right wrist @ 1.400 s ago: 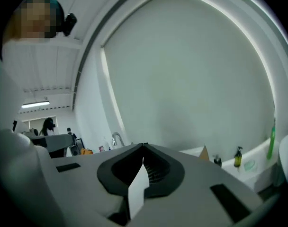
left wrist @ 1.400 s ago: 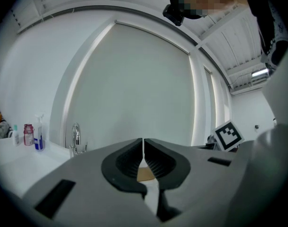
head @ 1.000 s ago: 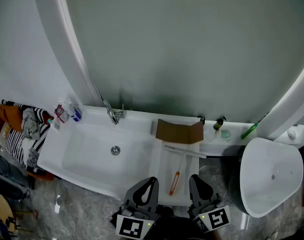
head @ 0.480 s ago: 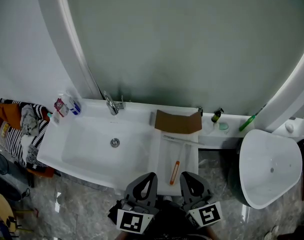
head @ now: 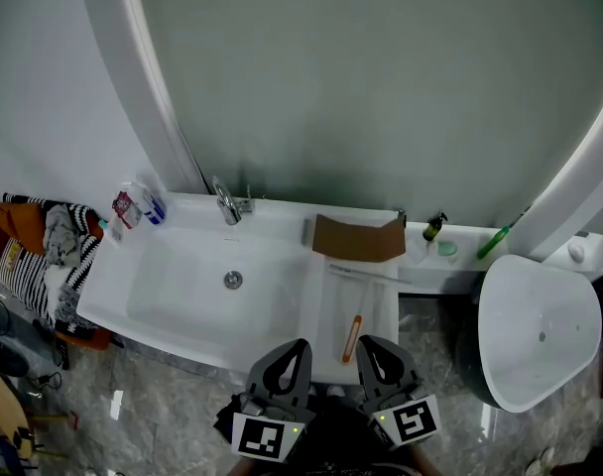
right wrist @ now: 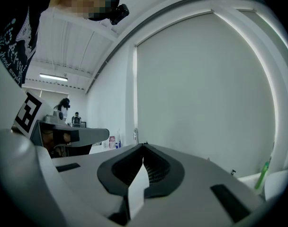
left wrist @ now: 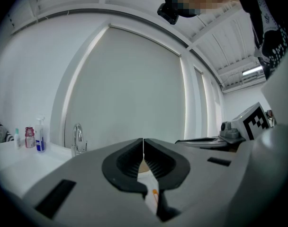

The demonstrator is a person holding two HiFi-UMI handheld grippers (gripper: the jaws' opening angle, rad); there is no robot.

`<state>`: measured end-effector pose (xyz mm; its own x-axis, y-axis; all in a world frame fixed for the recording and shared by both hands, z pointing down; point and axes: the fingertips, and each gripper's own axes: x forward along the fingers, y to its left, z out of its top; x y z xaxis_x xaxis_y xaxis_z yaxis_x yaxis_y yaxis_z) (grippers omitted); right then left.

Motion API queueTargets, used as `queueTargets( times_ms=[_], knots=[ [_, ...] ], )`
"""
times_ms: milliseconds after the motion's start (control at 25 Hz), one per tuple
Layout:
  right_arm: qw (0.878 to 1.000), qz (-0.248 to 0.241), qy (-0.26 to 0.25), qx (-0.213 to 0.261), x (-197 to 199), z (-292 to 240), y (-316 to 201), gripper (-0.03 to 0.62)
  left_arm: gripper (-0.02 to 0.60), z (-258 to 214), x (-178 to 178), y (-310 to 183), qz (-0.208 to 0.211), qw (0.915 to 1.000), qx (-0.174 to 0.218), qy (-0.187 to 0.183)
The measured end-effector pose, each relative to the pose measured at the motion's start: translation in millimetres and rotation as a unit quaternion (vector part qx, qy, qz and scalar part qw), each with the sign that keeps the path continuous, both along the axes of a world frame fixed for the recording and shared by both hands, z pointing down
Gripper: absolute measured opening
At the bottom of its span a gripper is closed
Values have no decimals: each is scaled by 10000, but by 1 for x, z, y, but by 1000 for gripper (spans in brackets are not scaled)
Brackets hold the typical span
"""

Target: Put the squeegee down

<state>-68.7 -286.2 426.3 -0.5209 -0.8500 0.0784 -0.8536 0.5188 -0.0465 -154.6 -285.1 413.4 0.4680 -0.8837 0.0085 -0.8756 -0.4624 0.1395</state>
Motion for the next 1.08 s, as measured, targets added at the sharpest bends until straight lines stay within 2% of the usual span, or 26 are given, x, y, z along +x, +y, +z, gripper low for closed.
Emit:
queueTargets(
  times_ms=[1080],
  knots=[
    [9995, 188, 268, 20, -11, 0, -2, 20, 9, -4, -9, -4, 260, 9996, 85, 45]
  ],
)
